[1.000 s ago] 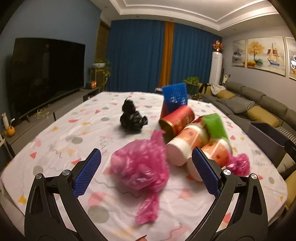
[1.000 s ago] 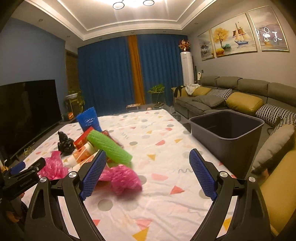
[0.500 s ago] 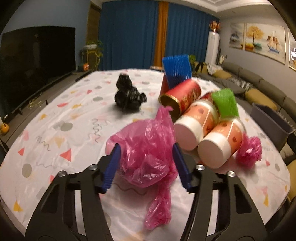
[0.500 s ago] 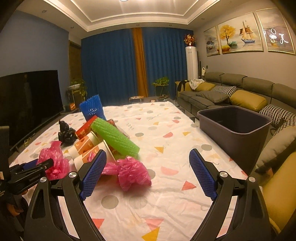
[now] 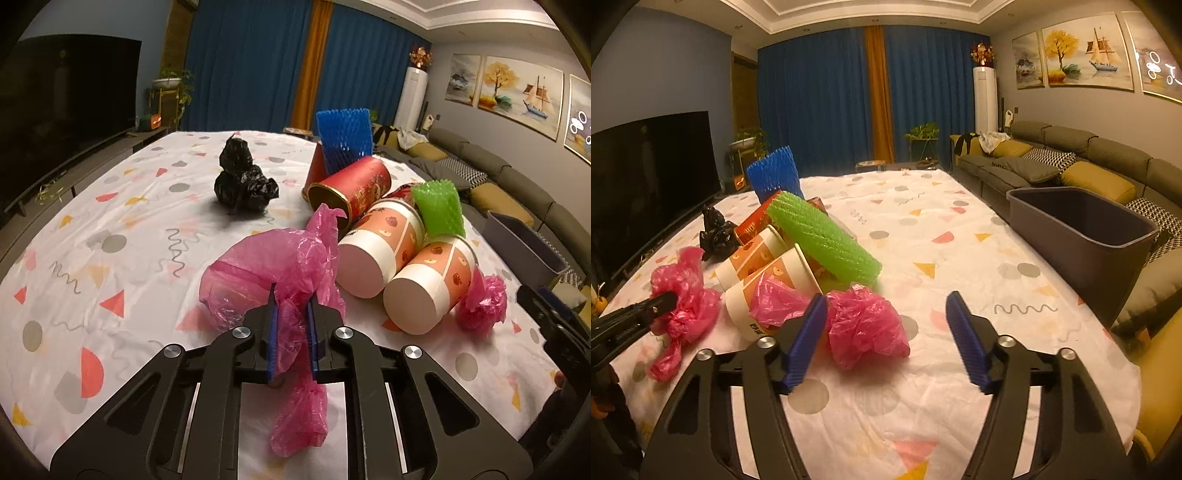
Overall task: Collect trash
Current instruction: 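Grasp a pink plastic bag with the left tool while the right tool grasps another pink bag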
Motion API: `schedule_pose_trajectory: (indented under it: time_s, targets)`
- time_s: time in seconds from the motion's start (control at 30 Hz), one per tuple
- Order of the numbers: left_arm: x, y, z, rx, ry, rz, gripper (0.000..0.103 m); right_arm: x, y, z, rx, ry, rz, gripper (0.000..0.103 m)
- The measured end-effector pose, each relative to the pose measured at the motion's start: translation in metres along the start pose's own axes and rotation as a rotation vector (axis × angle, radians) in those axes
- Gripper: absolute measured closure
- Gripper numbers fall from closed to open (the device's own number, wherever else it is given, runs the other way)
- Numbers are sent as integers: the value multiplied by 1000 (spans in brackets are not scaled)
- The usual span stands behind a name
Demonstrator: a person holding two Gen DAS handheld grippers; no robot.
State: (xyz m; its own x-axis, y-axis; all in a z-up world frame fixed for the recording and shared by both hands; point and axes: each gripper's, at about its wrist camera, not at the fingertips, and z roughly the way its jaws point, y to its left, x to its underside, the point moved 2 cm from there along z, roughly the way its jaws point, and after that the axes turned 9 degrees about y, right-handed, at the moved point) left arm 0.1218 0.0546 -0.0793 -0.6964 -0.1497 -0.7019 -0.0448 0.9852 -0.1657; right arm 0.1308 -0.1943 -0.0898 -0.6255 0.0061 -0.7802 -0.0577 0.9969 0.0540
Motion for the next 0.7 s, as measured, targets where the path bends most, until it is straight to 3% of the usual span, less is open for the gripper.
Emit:
schedule_pose_trajectory:
  time_s: [0.37,0.47,0.53,0.7]
  targets:
    - [-8,-7,-20,44,-54,17,91,0,6,27,-18,97,-17,39]
    - [-9,-9,-20,48,-56,21,91,1,6,34,-28,129,-18,52]
    - [-9,-10,-20,50,-56,23,91,1,4,39,-41,150,-16,69]
    - [-9,-14,-23,53,-63,29,91,2,2,34,-39,129,-14,78]
